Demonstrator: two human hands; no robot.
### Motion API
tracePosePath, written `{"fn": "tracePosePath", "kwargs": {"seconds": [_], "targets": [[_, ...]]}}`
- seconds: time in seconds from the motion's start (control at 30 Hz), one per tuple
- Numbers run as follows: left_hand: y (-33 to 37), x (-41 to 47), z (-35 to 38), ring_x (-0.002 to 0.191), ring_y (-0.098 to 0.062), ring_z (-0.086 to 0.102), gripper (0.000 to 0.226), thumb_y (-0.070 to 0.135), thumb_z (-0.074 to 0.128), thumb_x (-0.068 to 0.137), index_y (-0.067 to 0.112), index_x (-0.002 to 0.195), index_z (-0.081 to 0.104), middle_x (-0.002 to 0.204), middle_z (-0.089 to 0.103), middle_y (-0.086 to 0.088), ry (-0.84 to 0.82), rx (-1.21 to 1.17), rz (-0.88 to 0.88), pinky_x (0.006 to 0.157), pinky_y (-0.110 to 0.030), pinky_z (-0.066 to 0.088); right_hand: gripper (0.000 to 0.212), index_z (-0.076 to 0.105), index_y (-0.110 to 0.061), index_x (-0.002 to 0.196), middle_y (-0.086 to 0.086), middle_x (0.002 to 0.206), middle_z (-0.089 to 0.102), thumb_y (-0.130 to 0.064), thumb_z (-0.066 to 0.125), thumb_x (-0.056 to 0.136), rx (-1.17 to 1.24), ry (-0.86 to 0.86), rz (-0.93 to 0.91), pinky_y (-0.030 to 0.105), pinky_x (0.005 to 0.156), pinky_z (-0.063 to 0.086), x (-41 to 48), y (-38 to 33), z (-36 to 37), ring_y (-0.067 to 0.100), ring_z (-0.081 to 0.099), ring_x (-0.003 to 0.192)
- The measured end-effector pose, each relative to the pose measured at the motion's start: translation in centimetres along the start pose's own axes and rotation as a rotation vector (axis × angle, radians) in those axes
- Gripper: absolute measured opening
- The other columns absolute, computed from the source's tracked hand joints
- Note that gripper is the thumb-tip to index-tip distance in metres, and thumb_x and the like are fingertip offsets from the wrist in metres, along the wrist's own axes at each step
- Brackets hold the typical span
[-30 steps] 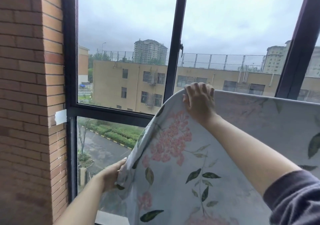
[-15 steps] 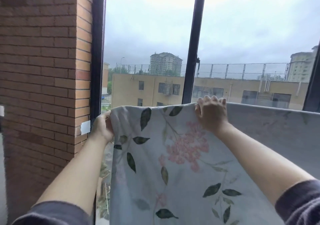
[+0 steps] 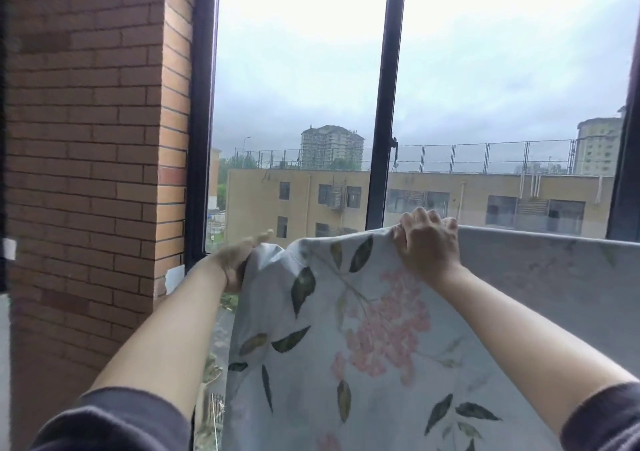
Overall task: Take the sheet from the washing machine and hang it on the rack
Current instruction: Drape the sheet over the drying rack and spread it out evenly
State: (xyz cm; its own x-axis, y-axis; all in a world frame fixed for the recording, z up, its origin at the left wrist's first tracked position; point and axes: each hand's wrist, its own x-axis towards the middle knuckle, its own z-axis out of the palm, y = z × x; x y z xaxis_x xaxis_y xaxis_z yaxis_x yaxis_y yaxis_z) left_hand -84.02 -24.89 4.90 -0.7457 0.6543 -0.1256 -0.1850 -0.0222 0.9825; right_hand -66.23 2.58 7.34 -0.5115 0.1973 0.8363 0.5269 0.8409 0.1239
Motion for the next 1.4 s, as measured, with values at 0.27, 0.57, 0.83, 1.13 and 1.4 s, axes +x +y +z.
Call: {"fn": "tracePosePath", "kwargs": {"seconds": [0.27, 0.57, 0.83, 1.13, 1.4], "targets": [[6.3, 0.5, -0.3, 0.087, -0.017, 0.061, 0.014, 0.02, 0.05, 0.096, 0.021, 0.089, 0.062, 0.094, 0.068, -0.004, 0.339, -0.288, 0.546, 0.078, -0.03, 0.05, 0.044, 0.058, -0.012, 0.102, 0.011, 0.103, 0.059, -0.046, 0.03, 0.096, -0.005, -0.029, 0.068, 0.042, 0.082, 0.04, 1.5, 1.9, -0.7, 0.031, 0.057, 0.093], [6.4, 2.5, 0.1, 0.119, -0.021, 0.052, 0.031, 0.017, 0.052, 0.096, 0.01, 0.125, 0.06, 0.127, 0.058, -0.006, 0.594, -0.233, 0.666, 0.107, -0.032, 0.038, 0.055, 0.064, -0.017, 0.094, 0.011, 0.091, 0.07, -0.05, 0.02, 0.099, -0.123, -0.111, 0.08, 0.033, 0.077, 0.041, 1.5, 4.0, -1.7, 0.029, 0.066, 0.088], [4.1, 5.1, -0.2, 0.094, -0.017, 0.049, 0.012, 0.016, 0.052, 0.094, 0.018, 0.092, 0.064, 0.105, 0.055, -0.003, 0.694, -0.208, 0.544, 0.083, -0.026, 0.039, 0.029, 0.062, -0.024, 0.095, -0.006, 0.097, 0.07, -0.042, 0.04, 0.098, 0.153, 0.004, -0.081, 0.032, 0.071, 0.043, 0.5, 6.6, -1.2, 0.024, 0.066, 0.088], [1.2, 7.3, -1.1, 0.094, -0.024, 0.054, 0.029, 0.012, 0.053, 0.09, 0.006, 0.117, 0.063, 0.118, 0.061, -0.015, 0.693, -0.033, 0.406, 0.081, -0.032, 0.041, 0.042, 0.058, -0.019, 0.114, 0.002, 0.102, 0.066, -0.044, 0.033, 0.091, 0.081, 0.048, -0.183, 0.042, 0.082, 0.043, -0.9, 6.6, -0.6, 0.026, 0.062, 0.09], [-2.8, 6.7, 2.1, 0.115, -0.037, 0.055, 0.053, 0.017, 0.055, 0.081, -0.002, 0.129, 0.041, 0.127, 0.055, -0.024, 0.664, 0.56, 0.095, 0.096, -0.042, 0.047, 0.047, 0.052, -0.017, 0.13, 0.004, 0.132, 0.052, -0.037, 0.033, 0.092, 0.069, 0.063, -0.15, 0.053, 0.102, 0.032, -2.2, 5.2, 0.1, 0.025, 0.047, 0.121]]}}
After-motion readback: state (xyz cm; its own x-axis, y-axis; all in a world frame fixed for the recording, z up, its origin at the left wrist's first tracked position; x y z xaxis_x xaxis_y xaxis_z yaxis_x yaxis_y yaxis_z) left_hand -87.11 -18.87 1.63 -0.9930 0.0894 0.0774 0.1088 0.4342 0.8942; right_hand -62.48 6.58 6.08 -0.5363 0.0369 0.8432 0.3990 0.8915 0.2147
